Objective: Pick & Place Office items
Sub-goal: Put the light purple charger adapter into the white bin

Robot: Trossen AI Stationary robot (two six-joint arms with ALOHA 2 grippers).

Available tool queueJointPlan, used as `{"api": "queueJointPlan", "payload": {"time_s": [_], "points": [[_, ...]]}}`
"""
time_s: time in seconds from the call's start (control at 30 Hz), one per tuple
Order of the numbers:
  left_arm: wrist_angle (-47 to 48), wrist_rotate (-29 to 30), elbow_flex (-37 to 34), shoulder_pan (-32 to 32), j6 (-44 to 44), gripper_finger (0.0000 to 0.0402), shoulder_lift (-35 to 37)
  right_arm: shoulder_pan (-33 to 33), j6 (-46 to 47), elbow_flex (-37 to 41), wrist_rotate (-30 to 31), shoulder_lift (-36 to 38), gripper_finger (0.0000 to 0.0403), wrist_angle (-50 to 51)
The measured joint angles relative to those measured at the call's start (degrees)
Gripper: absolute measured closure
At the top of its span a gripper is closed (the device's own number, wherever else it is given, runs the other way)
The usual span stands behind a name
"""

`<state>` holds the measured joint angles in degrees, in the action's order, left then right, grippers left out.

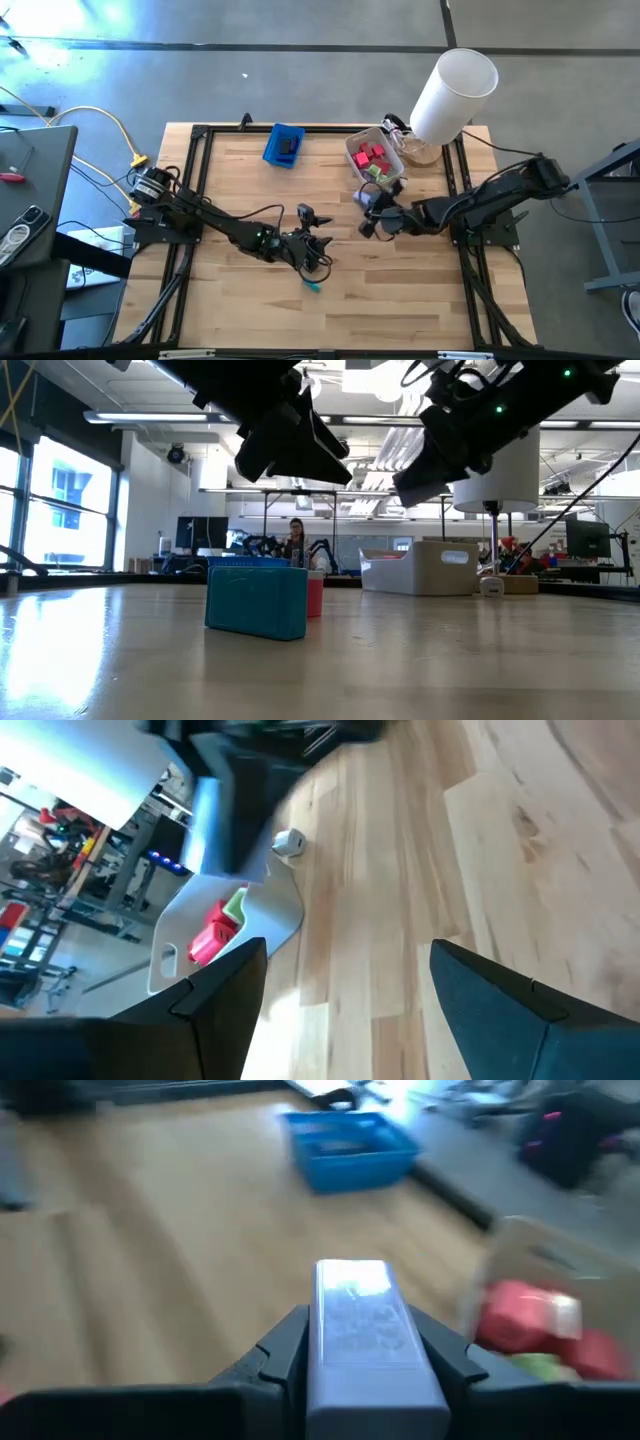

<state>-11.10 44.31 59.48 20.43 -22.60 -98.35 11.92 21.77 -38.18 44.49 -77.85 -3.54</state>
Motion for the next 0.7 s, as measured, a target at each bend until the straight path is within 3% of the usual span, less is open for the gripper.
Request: {"api": "queueJointPlan", "payload": {"time_s": [0.3,0.53,0.7], "points": [[0.93,-0.24,0.0,-0.14,1.23,0.0129,0.0,-5.6,5.3,-0.03,12.47,3.21,0.0296,11.86],[0.84,-4.6,0.0,-1.66,3.4,0.0129,0.0,-16.1,7.9,-0.02,6.1,1.14,0.0296,14.15],[0.84,-8.13,0.0,-2.76,5.05,0.0129,0.0,-22.03,3.71,-0.02,4.39,0.48,0.0296,11.35]]}}
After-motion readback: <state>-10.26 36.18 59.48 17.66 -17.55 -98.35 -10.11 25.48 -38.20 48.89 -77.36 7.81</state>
